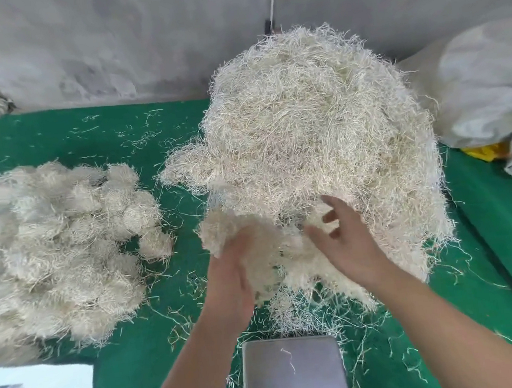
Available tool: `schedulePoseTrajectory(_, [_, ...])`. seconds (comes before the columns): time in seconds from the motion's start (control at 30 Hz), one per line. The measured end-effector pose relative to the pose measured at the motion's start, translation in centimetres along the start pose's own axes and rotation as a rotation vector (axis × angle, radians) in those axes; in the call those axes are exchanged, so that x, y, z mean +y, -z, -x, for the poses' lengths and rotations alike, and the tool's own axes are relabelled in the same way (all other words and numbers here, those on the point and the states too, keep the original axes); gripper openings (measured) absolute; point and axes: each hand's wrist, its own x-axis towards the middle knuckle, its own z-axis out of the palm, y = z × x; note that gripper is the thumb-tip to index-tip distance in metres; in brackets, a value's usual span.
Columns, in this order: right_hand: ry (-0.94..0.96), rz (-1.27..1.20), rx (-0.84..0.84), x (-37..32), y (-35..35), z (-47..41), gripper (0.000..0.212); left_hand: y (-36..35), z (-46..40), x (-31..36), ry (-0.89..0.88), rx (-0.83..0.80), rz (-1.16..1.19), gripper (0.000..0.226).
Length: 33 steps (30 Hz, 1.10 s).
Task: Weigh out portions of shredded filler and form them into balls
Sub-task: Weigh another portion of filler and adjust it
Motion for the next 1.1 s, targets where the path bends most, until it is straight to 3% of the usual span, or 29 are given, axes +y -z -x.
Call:
schedulePoseTrajectory(0.07, [0.032,-0.252,-0.157,-1.8,-1.5,2.8,0.092,-0.9,0.0,-1.3,0.097,-0.037,0.244,0.023])
schedulePoseTrajectory(0.1, [0.015,-0.337,-0.235,-2.1,-2.1,4.0,0.092,-1.3,0.2,-2.2,0.194,-0.101,0.313,0.031])
schedulePoseTrajectory(0.17, [0.0,-0.385,-0.291,-2.1,-2.5,5.6,0.06,-2.3,2.0,-2.6,0.142,-0.27,0.161,0.068])
schedulePoseTrajectory(0.2, [-0.003,-0.372,-0.252,-2.0,-2.3,6.1,0.043,-2.3,2.8,-2.5,0.161,-0.286,0.094,0.076])
schedulePoseTrajectory(0.3, [-0.108,-0.436,-0.087,-0.4,-1.5,7.2,0.032,-0.7,3.4,-3.7,0.083,-0.01,-0.194,0.053])
schedulePoseTrajectory(0.37, [-0.177,-0.474,-0.043,0.6,-1.4,8.0,0.025,0.8,3.7,-4.4,0.108,0.083,-0.084,0.042])
schedulePoseTrajectory(0.43, [-0.205,-0.465,-0.123,0.8,-2.2,8.9,0.024,1.7,4.4,-5.1,0.115,-0.014,0.045,0.046])
schedulePoseTrajectory(0.5, [-0.184,-0.378,-0.232,0.6,-3.7,9.9,0.021,1.5,5.4,-5.6,0.152,-0.228,-0.068,0.04])
schedulePoseTrajectory(0.57, [-0.214,-0.427,-0.255,1.0,-4.9,10.8,0.024,1.4,6.1,-6.7,0.11,-0.203,-0.306,0.019])
schedulePoseTrajectory(0.67, [-0.366,-0.491,-0.229,2.8,-5.0,11.6,0.049,2.6,5.9,-8.3,0.172,0.059,-0.299,0.022])
schedulePoseTrajectory(0.73, [-0.425,-0.469,-0.212,4.5,-5.2,12.2,0.04,4.0,6.2,-9.4,0.168,0.106,-0.514,0.019])
schedulePoseTrajectory(0.8, [-0.442,-0.399,-0.219,5.7,-5.9,13.1,0.029,5.2,6.8,-11.1,0.12,0.097,-0.746,0.035])
schedulePoseTrajectory(0.9, [-0.446,-0.269,-0.302,6.6,-6.7,14.7,0.037,6.5,7.5,-12.9,0.149,0.131,-0.998,0.051])
schedulePoseTrajectory(1.0, [-0.394,-0.146,-0.289,6.7,-6.2,15.4,0.046,7.3,8.3,-12.6,0.19,0.126,-0.786,0.079])
schedulePoseTrajectory(1.07, [-0.357,-0.111,-0.224,6.6,-5.5,15.8,0.052,7.4,9.0,-12.2,0.097,0.162,-0.688,0.08])
schedulePoseTrajectory(1.1, [-0.331,-0.088,-0.198,6.4,-5.1,16.0,0.054,7.5,9.6,-12.1,0.037,0.175,-0.748,0.075])
